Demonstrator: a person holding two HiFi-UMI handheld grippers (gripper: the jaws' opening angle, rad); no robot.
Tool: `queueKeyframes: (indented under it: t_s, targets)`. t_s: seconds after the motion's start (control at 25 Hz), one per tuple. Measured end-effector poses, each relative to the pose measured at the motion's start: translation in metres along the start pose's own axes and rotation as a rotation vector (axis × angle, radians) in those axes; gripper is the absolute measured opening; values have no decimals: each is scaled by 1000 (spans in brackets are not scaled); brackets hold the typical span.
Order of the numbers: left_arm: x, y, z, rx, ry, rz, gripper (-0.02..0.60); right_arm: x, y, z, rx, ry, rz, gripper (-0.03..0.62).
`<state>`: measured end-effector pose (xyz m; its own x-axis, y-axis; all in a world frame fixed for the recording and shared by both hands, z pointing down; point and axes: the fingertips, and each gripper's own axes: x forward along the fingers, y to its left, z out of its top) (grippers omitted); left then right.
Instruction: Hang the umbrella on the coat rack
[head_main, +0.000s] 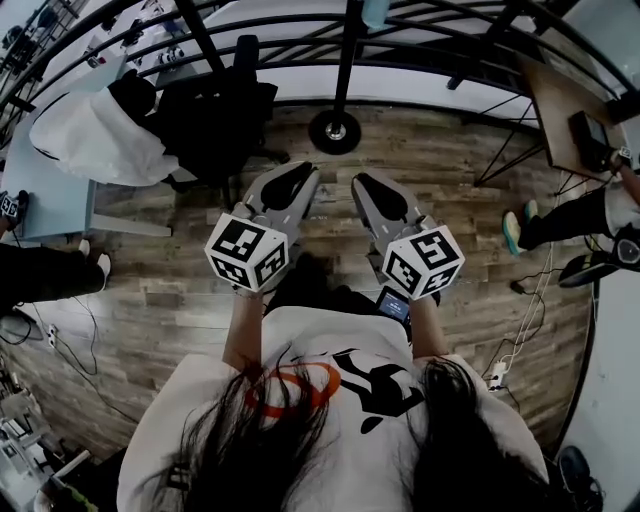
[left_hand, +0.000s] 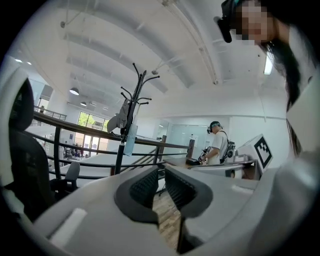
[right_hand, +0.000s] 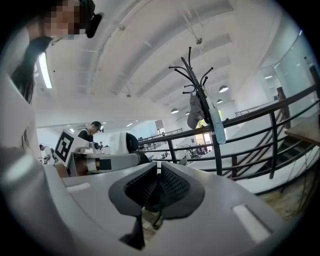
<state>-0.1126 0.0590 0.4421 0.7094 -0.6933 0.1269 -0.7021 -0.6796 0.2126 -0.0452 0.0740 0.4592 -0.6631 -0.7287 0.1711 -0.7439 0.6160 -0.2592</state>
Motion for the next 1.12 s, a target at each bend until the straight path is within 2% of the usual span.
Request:
queueKeyframes:
  t_s: [0.16, 0.48, 1.12]
  targets:
    - [-9, -33, -7, -25, -23, 12, 29, -29, 4, -5, -30, 7, 23, 31]
    - [-11, -85, -30, -11, -7, -13, 29, -69, 6, -22, -44, 7, 34, 31]
    - [-6, -134, -37, 26, -8, -46, 29, -119, -7, -20, -76, -31, -3, 30]
